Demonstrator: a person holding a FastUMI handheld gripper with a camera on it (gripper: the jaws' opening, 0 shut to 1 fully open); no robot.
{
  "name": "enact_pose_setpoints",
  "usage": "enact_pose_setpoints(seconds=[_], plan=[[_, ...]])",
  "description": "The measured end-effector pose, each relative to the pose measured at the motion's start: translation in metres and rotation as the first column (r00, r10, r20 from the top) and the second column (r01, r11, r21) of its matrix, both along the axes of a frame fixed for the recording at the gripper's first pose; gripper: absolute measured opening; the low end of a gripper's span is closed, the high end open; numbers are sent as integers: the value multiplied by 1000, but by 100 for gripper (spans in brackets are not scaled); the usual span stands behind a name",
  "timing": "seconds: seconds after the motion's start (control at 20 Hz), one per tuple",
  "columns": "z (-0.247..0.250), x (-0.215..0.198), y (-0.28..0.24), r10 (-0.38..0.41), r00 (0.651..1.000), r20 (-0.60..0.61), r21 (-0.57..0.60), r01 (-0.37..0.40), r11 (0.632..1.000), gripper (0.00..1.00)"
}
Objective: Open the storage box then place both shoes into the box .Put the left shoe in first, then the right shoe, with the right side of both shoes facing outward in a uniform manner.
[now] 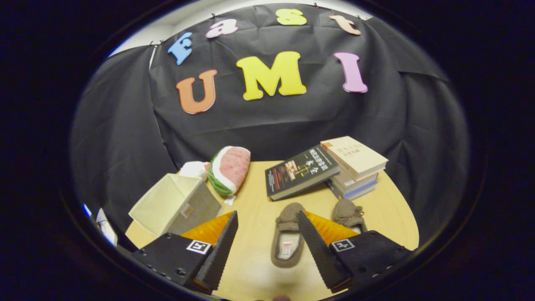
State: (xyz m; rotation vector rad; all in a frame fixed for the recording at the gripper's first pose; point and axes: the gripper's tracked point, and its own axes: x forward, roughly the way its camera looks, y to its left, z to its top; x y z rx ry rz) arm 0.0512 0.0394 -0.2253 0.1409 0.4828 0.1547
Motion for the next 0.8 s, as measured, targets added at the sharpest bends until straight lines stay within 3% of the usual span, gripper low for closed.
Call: enact_pose_setpoints(seconds=[0.3, 0.5, 0.8], plan=[[-81, 23, -24, -40, 980, -196, 10, 42, 999, 89], [-118, 39, -34, -65, 956, -285, -12, 64, 998, 83], [-160, 55, -38, -75, 918, -389, -10, 77, 997, 58]])
